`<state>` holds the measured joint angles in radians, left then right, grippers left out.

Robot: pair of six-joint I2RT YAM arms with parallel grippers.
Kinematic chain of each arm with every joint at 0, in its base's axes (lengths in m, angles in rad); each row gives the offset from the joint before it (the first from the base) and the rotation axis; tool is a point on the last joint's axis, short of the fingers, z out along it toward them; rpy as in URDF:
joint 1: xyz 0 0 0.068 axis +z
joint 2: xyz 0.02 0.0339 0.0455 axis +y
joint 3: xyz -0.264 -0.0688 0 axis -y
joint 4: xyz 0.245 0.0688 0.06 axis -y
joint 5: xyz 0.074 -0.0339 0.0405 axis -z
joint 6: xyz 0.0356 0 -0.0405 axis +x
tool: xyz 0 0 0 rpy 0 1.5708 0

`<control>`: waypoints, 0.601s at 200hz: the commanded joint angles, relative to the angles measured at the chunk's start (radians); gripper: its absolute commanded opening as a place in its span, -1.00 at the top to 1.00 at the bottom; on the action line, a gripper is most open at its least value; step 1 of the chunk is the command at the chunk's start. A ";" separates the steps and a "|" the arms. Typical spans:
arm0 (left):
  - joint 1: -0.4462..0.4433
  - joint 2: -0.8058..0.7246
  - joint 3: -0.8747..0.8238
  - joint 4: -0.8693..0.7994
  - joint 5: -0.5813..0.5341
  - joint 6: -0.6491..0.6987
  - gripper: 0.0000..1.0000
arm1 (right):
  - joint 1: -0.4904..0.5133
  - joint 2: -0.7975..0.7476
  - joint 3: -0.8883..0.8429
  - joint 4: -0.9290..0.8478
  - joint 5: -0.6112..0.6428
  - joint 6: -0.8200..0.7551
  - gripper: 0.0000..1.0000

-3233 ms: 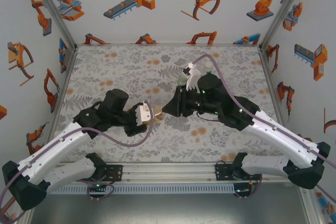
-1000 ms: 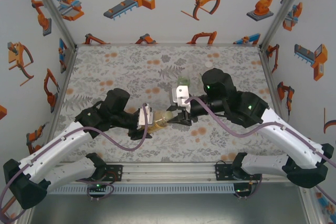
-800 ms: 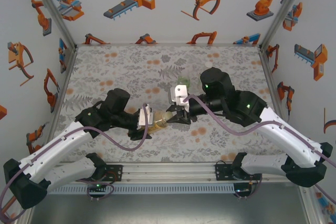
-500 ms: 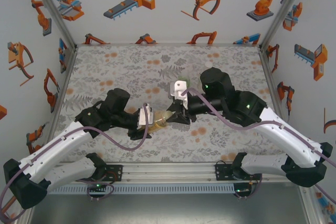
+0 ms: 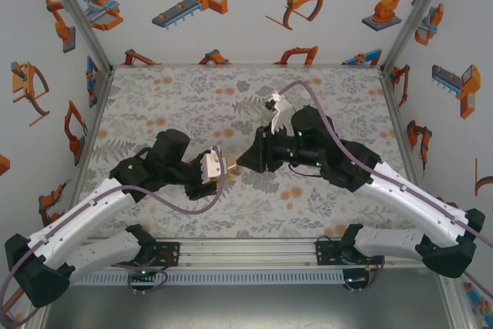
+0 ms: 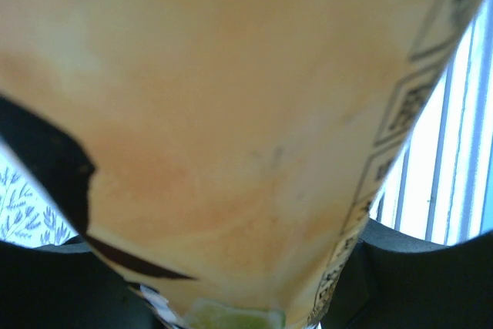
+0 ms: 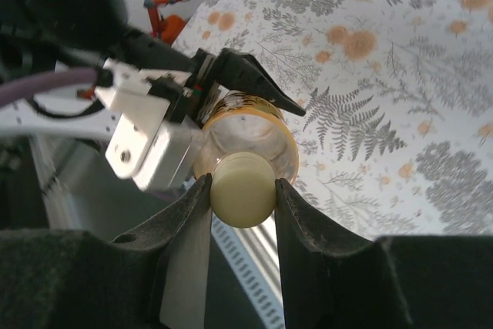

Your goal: Screw on the bottle caps

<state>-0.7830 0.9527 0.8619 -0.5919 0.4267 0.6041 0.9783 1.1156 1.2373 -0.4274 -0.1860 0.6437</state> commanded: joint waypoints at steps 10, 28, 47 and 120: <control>-0.009 -0.002 0.025 0.066 0.003 0.000 1.00 | 0.008 0.042 0.024 -0.010 0.086 0.285 0.87; -0.009 0.004 0.027 0.066 0.006 0.001 1.00 | 0.009 0.054 0.034 -0.024 0.093 0.320 0.77; -0.009 0.002 0.026 0.066 0.004 -0.001 1.00 | 0.011 0.067 0.063 -0.049 0.080 0.312 0.67; -0.009 0.009 0.028 0.054 0.080 0.019 1.00 | 0.010 -0.033 0.133 -0.142 0.146 0.040 -0.38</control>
<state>-0.7895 0.9592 0.8623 -0.5571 0.4355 0.5972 0.9844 1.1423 1.3041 -0.5251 -0.0937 0.8131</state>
